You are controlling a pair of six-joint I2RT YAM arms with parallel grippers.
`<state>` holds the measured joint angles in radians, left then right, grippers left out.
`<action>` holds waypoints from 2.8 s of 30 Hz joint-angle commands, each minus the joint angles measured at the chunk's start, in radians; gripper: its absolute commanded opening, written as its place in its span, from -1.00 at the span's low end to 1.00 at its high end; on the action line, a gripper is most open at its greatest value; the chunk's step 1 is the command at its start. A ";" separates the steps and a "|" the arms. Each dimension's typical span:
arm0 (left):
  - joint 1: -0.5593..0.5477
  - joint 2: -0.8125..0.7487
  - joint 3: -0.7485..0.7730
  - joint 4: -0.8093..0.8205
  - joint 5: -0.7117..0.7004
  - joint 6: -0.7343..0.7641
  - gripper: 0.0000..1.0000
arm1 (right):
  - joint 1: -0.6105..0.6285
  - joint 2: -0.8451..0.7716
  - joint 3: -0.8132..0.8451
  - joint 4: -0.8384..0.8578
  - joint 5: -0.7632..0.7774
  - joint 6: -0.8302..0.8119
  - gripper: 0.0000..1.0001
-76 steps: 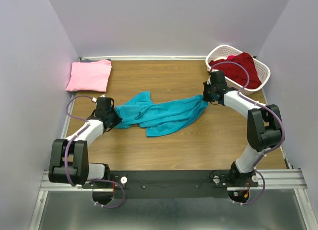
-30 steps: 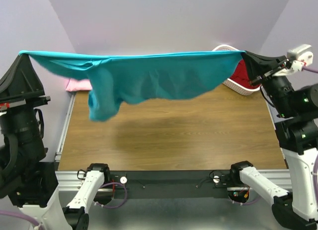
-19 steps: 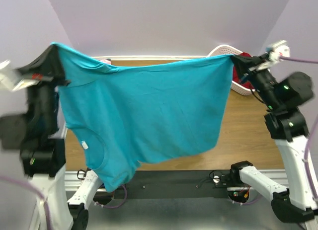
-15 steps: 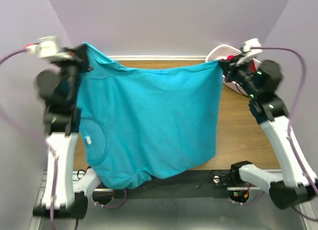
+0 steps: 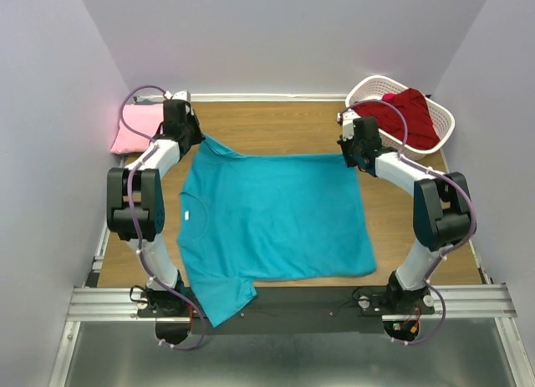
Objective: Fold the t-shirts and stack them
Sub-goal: Flatten the tshirt out, then fold the tshirt
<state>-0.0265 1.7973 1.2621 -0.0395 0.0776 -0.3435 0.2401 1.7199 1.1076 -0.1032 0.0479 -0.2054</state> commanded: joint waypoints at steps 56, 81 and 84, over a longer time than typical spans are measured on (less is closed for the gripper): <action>-0.059 -0.611 -0.435 -0.270 -0.002 -0.491 -1.00 | -0.030 -0.169 -0.087 -0.188 0.311 0.337 -0.99; -0.098 -0.814 -0.757 -0.261 0.113 -0.640 -1.00 | -0.030 -0.125 -0.187 -0.208 0.302 0.452 -0.99; -0.099 -0.813 -0.777 -0.258 0.114 -0.653 -1.00 | -0.030 -0.126 -0.196 -0.208 0.314 0.452 -0.99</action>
<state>-0.1200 0.9966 0.5129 -0.2939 0.1726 -0.9661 0.2203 1.5932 0.9371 -0.2939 0.3244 0.2272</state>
